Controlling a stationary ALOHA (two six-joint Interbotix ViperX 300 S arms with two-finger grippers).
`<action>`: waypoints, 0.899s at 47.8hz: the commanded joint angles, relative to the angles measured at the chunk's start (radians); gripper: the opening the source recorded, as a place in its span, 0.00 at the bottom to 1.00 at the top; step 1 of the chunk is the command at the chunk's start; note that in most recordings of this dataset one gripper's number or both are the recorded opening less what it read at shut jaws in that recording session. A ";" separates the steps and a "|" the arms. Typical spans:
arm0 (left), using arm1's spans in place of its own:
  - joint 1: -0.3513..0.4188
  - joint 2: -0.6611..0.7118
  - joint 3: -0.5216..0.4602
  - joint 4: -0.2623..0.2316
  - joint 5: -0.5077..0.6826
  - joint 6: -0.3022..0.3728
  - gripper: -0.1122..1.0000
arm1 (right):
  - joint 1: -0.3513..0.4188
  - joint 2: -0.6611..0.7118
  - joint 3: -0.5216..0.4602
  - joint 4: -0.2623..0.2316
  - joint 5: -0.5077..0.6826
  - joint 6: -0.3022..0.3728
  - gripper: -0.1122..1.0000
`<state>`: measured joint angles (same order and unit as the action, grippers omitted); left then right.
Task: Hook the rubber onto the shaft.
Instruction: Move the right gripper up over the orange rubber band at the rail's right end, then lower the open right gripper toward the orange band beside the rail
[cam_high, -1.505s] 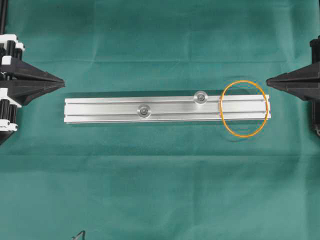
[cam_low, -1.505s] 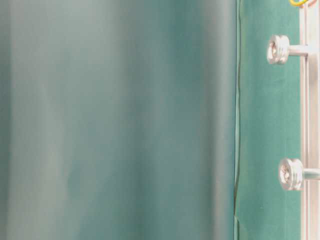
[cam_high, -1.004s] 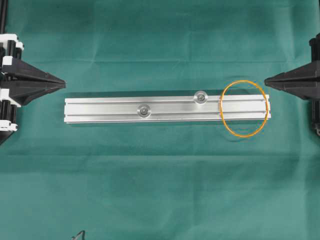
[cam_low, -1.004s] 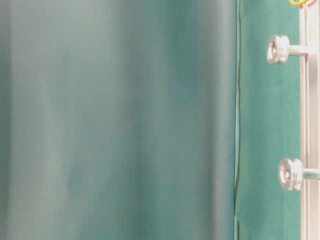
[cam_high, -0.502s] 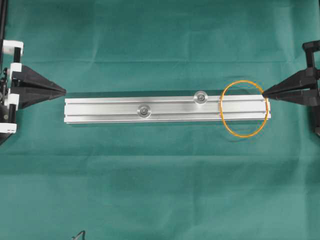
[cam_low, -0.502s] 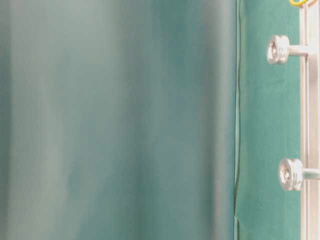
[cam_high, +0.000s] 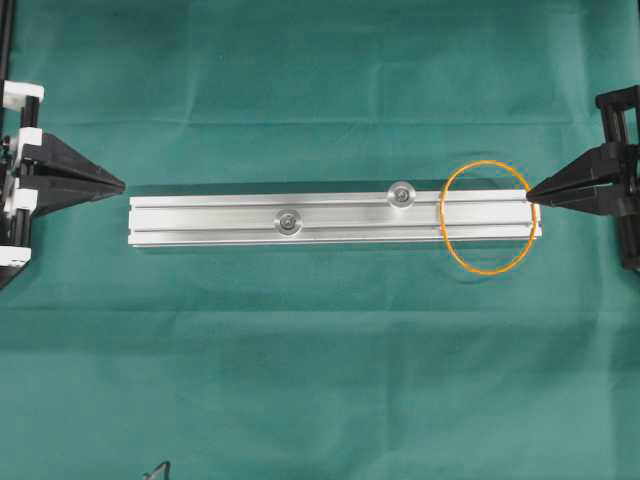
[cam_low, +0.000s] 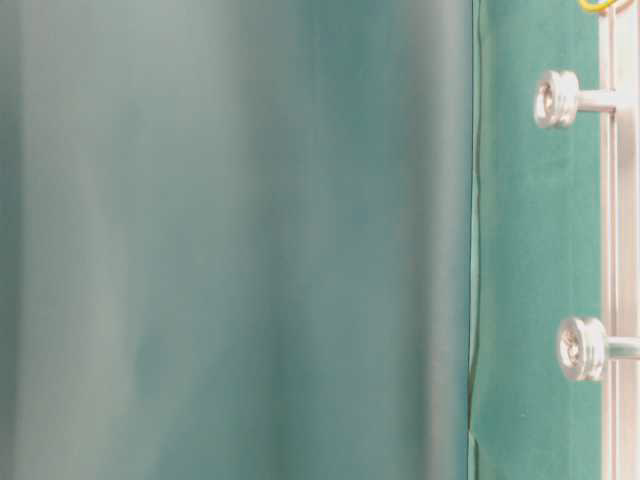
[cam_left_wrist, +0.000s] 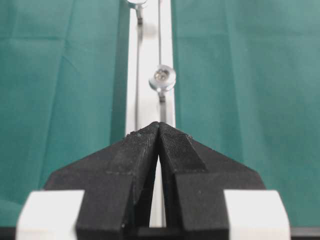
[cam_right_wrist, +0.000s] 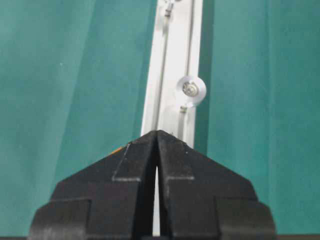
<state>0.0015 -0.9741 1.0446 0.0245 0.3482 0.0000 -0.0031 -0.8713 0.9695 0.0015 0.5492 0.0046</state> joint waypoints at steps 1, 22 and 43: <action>0.002 0.005 -0.026 0.003 -0.003 0.000 0.10 | -0.002 0.006 -0.031 0.000 0.005 0.003 0.13; 0.002 0.009 -0.028 0.003 -0.002 -0.003 0.10 | -0.002 0.026 -0.069 0.002 0.336 0.071 0.13; 0.002 0.012 -0.028 0.003 -0.002 -0.005 0.10 | -0.002 0.058 -0.106 -0.023 0.617 0.081 0.13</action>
<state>0.0015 -0.9695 1.0446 0.0245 0.3513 -0.0061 -0.0031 -0.8253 0.8897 -0.0107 1.1628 0.0844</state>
